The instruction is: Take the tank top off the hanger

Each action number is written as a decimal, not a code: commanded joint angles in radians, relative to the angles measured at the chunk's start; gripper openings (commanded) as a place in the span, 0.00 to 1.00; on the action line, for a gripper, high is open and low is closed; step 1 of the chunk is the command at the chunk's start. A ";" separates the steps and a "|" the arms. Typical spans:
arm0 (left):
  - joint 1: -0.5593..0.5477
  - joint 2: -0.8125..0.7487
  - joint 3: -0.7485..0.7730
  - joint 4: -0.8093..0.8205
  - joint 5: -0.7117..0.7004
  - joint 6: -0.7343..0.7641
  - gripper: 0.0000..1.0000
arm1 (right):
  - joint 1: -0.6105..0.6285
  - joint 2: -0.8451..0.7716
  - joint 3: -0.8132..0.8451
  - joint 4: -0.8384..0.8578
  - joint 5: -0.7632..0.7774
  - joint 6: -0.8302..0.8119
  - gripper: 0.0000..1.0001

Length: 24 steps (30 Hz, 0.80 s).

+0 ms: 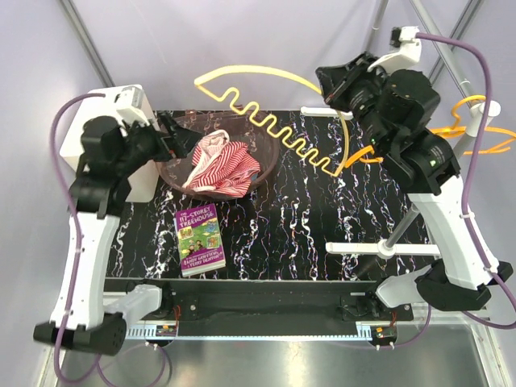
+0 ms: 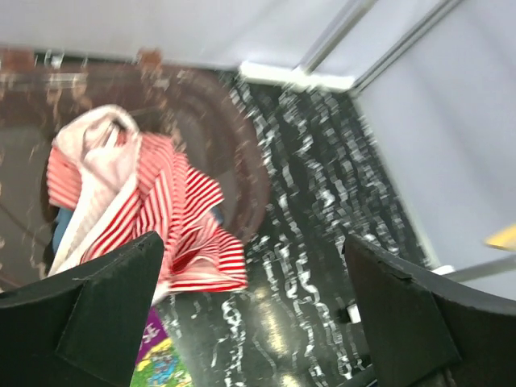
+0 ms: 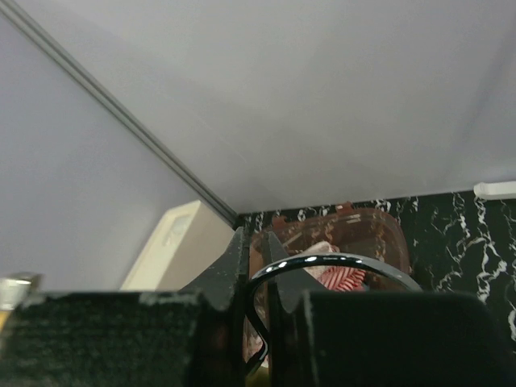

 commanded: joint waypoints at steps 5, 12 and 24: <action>-0.053 -0.069 -0.135 -0.007 0.068 -0.125 0.83 | -0.004 -0.067 -0.038 0.023 -0.081 -0.075 0.00; -0.306 0.126 -0.141 -0.079 -0.145 -0.038 0.76 | -0.005 -0.109 -0.061 0.023 -0.068 -0.046 0.00; -0.329 0.382 -0.109 -0.087 -0.277 -0.004 0.75 | -0.004 -0.164 -0.085 0.023 -0.008 -0.061 0.00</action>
